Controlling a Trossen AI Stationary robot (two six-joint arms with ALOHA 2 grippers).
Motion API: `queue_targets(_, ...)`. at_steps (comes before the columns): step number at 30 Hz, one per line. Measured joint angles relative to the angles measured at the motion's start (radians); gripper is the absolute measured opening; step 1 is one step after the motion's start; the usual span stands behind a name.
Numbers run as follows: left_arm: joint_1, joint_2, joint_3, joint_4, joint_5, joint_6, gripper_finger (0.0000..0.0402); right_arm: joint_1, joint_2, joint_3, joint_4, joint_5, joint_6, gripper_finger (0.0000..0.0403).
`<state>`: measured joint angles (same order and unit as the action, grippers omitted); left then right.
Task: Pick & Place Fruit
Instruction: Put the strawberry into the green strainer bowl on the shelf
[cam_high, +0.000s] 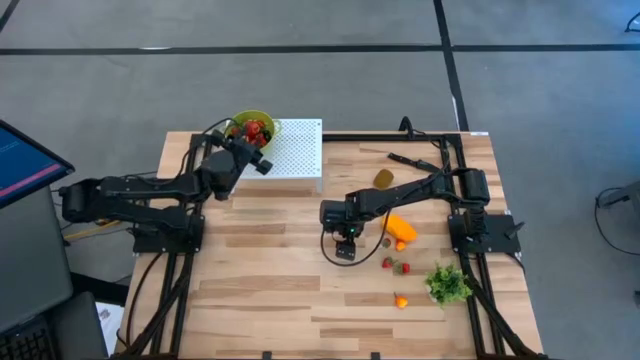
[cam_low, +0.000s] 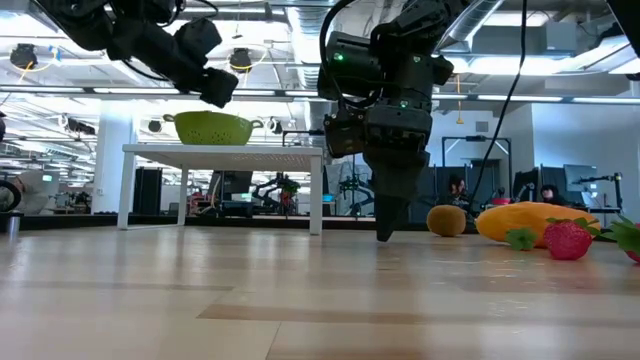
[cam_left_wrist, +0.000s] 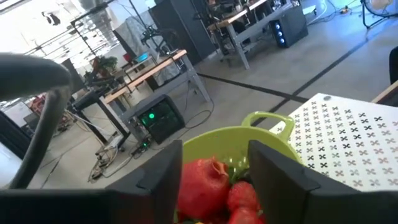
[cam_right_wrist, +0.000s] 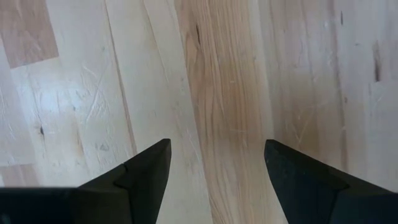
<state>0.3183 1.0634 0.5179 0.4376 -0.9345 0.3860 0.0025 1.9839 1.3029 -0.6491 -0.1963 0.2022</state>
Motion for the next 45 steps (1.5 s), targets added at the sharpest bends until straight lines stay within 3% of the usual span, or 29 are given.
queue_targets(9, -0.020, -0.048, 0.000, 0.000, -0.046, 0.002, 0.0237, -0.021, 0.000, 0.015, 0.000, 0.006, -0.002, 0.0252)
queue_targets(14, -0.147, -0.084, 0.000, -0.001, -0.021, -0.012, 0.0241, -0.041, -0.072, 0.032, -0.031, 0.075, -0.023, 0.0237)
queue_targets(18, -0.301, -0.090, 0.001, -0.001, 0.104, -0.093, 0.0235, -0.055, -0.168, 0.032, -0.127, 0.176, -0.011, 0.0217)
queue_targets(24, -0.489, -0.018, 0.001, 0.000, 0.411, -0.114, 0.0224, -0.056, -0.308, 0.031, -0.258, 0.329, 0.052, 0.0190)
queue_targets(29, -0.582, 0.104, 0.001, 0.037, 0.471, -0.138, 0.0219, -0.044, -0.391, 0.031, -0.367, 0.383, 0.149, 0.0172)
queue_targets(38, -0.618, 0.356, 0.001, 0.212, 0.523, -0.131, 0.0218, 0.127, -0.425, 0.031, -0.471, 0.386, 0.321, 0.0157)
queue_targets(45, -0.615, 0.379, 0.000, 0.217, 0.522, -0.133, 0.0214, 0.313, -0.388, 0.031, -0.533, 0.426, 0.483, 0.0148)
